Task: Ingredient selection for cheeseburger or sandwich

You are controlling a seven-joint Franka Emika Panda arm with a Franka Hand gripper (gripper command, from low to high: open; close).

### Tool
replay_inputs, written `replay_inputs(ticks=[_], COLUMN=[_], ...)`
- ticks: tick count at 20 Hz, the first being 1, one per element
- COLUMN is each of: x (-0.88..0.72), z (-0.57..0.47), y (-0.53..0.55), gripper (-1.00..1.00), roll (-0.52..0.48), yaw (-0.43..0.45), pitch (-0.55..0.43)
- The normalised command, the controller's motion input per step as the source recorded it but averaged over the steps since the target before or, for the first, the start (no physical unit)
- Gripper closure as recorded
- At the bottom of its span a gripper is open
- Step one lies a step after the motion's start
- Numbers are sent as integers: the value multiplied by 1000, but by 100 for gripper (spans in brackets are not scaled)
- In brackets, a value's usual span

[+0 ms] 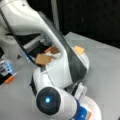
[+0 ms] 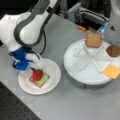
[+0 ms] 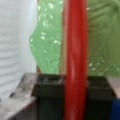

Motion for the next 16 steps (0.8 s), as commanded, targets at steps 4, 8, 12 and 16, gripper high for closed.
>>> replay_inputs(ticks=[4,8,12,16], x=[102,78,70,58], z=[-41,-45,-27,-4], y=[-121,-112,-111,-117], gripper=[-100,-100,-100,-100], roll=[204,211,213,213], yaw=[78,80,77,83], pitch=[1,2,-6,-4])
